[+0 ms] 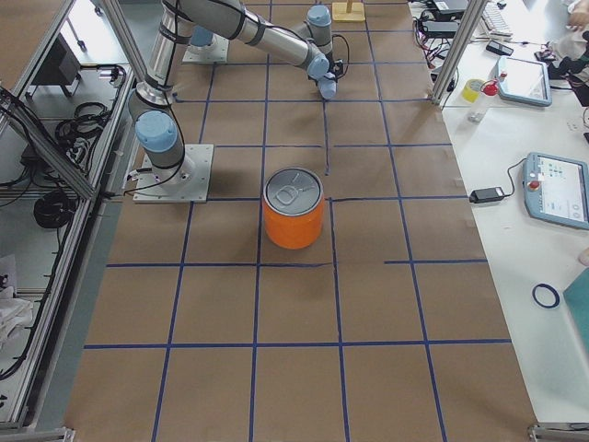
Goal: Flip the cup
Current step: 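Set the cup down on its side and open the right gripper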
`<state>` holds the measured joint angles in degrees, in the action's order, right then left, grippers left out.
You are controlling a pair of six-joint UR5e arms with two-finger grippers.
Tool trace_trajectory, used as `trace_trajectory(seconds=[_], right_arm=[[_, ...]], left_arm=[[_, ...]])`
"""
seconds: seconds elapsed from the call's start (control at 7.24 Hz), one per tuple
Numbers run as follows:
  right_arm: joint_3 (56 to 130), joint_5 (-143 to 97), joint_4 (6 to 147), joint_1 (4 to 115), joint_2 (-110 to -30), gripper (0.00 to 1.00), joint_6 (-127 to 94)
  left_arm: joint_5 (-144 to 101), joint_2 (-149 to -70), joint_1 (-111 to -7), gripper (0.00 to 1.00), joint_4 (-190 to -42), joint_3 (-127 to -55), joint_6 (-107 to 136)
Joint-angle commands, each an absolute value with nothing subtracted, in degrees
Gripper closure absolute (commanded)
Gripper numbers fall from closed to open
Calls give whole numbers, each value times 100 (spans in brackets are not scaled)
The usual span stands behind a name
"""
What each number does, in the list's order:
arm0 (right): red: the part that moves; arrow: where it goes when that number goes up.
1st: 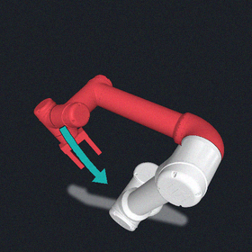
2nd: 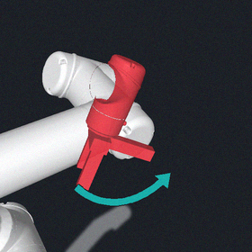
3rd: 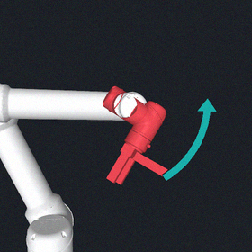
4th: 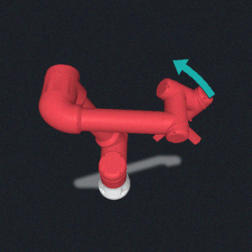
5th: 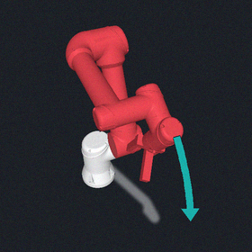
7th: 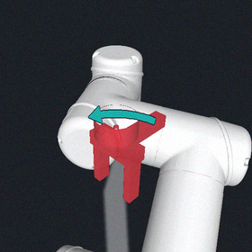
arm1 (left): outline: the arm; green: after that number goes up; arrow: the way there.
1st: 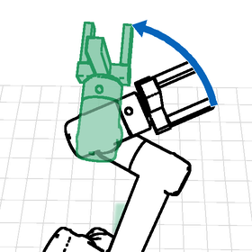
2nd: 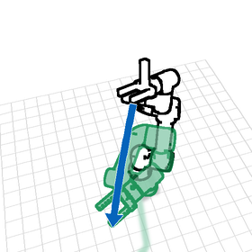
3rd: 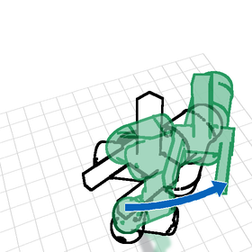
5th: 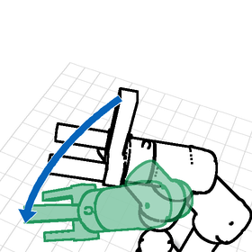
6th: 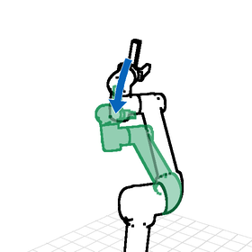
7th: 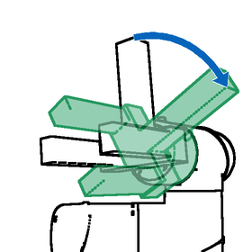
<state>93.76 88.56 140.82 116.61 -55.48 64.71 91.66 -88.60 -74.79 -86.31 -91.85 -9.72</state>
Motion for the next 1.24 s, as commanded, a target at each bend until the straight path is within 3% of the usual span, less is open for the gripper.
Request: trace_trajectory(seconds=[0.0,0.55,1.11], right_arm=[[9369,8859,14080,11663,-5546,41,6460],[9308,8798,13975,11471,-5869,45,6442],[9290,8362,12362,10630,-7028,45,6434]], left_arm=[[9123,-8868,-7488,0,-8675,-9167,-897],[9176,-8921,-7532,0,-8754,-9176,-896],[8643,-9070,-7541,0,-8420,-9290,-862]])
